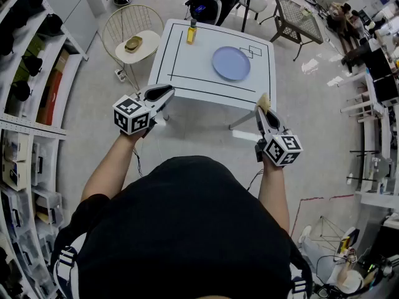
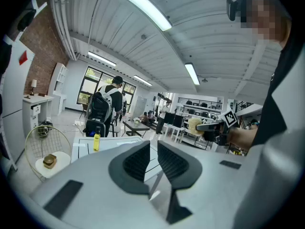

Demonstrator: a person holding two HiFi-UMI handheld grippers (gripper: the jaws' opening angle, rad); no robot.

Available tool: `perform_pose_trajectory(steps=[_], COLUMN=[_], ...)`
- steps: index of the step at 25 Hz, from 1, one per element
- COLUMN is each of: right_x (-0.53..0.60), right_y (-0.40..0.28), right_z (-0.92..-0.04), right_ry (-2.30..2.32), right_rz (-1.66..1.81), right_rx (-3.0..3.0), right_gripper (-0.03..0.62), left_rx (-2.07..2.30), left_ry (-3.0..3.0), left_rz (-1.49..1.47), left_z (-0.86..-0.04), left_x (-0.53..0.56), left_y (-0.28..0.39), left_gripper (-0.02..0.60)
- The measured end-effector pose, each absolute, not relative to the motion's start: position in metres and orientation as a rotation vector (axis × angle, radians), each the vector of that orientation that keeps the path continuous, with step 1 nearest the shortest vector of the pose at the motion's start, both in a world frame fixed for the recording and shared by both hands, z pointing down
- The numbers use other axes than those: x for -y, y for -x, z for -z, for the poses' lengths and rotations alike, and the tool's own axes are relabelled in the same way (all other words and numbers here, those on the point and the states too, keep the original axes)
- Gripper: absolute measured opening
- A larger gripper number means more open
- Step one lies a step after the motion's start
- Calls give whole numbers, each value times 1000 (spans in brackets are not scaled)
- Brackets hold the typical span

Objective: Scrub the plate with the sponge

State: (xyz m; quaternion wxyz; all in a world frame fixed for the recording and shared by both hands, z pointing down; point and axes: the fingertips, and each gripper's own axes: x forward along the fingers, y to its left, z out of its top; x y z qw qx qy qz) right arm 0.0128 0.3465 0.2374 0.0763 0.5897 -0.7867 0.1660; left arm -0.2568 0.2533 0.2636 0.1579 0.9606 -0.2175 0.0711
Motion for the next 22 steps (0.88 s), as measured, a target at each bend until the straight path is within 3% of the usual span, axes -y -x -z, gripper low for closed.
perform_pose_trajectory(steps=[22], right_x=[-306], right_y=[-36], right_z=[-256], right_ry=[-1805], right_rz=[-563], right_rx=[2363], right_gripper=[35], left_rx=[553], left_ry=[-2746], left_rz=[-246], left_z=[-279], left_x=[-232], left_y=[217], left_gripper=[55])
